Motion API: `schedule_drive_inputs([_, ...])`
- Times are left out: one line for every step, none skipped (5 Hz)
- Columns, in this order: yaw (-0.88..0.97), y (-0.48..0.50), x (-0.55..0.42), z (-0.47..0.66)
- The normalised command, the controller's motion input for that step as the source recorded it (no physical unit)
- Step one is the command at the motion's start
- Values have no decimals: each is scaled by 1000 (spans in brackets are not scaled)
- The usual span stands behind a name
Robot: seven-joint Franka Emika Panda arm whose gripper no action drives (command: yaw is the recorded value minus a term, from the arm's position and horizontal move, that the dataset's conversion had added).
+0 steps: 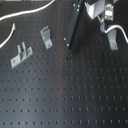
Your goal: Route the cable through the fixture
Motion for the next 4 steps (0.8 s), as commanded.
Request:
schedule_drive_inputs([271, 86, -211, 4])
schedule_drive_inputs([0, -6, -11, 0])
schedule_drive_inputs([-49, -160, -203, 5])
schedule_drive_inputs([-14, -161, -222, 5])
